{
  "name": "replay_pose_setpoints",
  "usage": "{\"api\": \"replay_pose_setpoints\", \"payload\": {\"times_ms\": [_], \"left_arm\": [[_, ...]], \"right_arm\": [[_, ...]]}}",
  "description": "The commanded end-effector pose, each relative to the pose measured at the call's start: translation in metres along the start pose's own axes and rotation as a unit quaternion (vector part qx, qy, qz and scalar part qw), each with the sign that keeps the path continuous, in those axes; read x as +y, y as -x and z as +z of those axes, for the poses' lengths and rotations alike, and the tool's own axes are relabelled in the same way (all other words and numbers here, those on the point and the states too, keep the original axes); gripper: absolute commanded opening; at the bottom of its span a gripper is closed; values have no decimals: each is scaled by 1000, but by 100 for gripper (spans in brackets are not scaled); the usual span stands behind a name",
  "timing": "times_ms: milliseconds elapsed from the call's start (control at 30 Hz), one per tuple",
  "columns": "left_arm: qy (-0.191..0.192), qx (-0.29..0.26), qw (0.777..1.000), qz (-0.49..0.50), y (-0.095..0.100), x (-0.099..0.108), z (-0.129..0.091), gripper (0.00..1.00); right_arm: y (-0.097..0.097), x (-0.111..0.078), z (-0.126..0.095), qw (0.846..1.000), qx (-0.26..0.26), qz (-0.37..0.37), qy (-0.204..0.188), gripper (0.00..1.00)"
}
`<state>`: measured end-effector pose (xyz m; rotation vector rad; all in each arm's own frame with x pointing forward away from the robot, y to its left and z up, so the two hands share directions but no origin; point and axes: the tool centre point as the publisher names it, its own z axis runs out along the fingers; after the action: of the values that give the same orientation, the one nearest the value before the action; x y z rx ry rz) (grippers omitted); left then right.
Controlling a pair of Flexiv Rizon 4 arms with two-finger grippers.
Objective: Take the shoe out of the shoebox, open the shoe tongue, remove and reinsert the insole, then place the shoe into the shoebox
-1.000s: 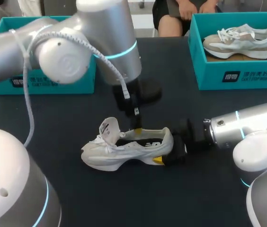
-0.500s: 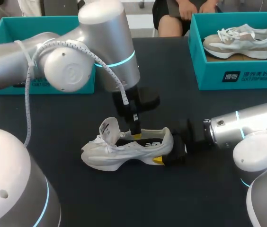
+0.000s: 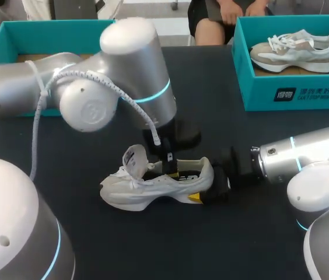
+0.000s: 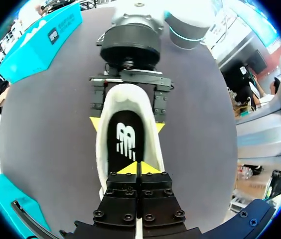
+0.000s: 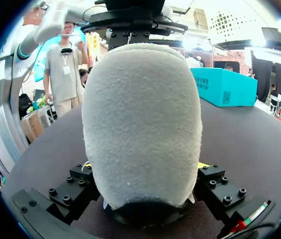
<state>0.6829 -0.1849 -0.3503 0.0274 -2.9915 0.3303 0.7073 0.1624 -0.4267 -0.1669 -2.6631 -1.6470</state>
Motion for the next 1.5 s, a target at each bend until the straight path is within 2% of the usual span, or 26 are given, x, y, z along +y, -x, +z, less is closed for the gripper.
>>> {"api": "replay_pose_setpoints", "payload": {"times_ms": [33,467,867,900,933,1000,1200,1367,1500], "left_arm": [[9,-2,1000,6,-1,-2,12,0],[38,33,998,28,3,10,33,0],[43,40,998,38,-2,18,42,0],[43,40,998,38,-3,19,42,12],[42,39,998,40,-3,19,42,38],[42,40,997,42,-3,19,42,35],[42,27,998,46,1,20,51,39],[49,-12,997,51,2,20,68,45],[50,-27,997,51,4,20,77,44]], "right_arm": [[2,-4,4,1000,-1,0,-2,0],[2,-4,4,1000,-1,0,-2,0],[2,-4,4,1000,-1,0,-2,0],[2,-4,4,1000,-1,0,-2,0],[2,-4,4,1000,-1,0,-2,0],[2,-4,4,1000,-1,0,-2,0],[2,-4,4,1000,-1,0,-2,0],[2,-4,4,1000,-1,0,-2,0],[2,-4,4,1000,-1,0,-2,0]]}}
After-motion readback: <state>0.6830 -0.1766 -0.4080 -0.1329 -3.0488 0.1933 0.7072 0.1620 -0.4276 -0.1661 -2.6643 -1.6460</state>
